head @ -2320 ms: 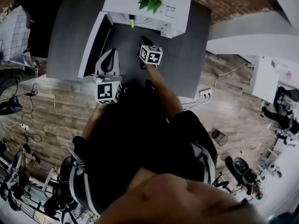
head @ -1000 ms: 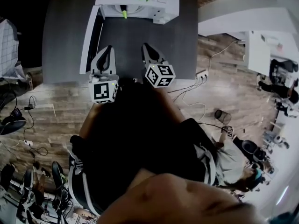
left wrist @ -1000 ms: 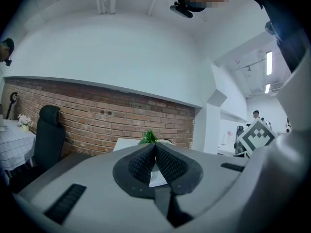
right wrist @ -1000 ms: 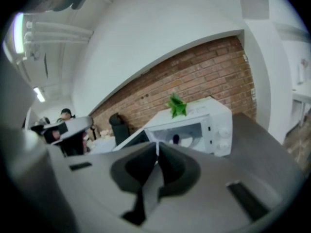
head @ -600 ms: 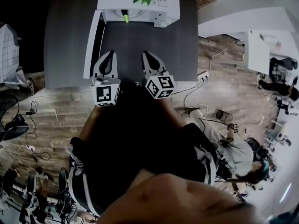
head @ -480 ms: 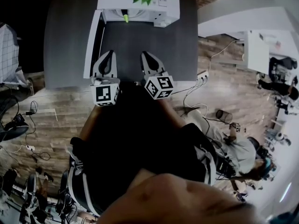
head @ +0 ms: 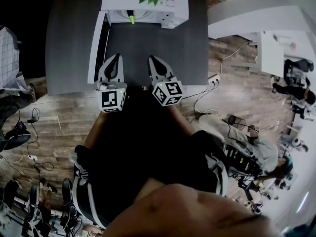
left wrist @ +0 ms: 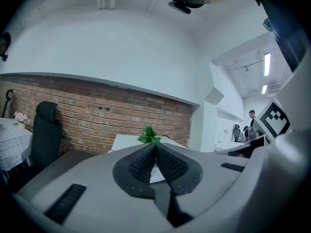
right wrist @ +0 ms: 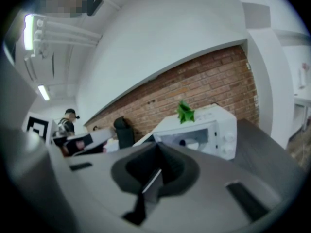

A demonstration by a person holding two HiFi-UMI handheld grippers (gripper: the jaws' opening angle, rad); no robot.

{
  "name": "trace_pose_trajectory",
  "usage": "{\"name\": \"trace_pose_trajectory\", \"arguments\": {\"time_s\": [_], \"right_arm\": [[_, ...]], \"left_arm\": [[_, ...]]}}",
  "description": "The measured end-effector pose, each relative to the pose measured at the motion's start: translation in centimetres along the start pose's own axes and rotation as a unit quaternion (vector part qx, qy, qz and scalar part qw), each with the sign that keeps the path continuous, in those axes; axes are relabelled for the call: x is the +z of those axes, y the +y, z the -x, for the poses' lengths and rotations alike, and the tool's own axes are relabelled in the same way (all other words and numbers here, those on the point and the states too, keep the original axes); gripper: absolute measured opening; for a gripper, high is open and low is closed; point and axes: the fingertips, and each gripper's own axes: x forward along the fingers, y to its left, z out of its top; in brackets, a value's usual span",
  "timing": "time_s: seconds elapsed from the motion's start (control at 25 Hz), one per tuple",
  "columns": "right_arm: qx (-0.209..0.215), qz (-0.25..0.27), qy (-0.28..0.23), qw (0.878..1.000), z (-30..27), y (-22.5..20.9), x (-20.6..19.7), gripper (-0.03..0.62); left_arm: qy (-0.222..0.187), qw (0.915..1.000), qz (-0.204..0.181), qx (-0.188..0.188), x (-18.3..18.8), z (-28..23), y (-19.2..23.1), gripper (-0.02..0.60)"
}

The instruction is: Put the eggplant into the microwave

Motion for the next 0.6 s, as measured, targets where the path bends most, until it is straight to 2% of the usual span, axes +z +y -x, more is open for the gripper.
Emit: {"name": "trace_pose_trajectory", "arguments": {"time_s": [0.6], "right_arm": [[0.004, 0.003, 0.0, 1.0, 0.12, -0.77, -0.05, 0.032]], "left_arm": [[0.002, 1.0, 0.001, 0.002, -0.15, -0.54, -0.73, 0.035]]}}
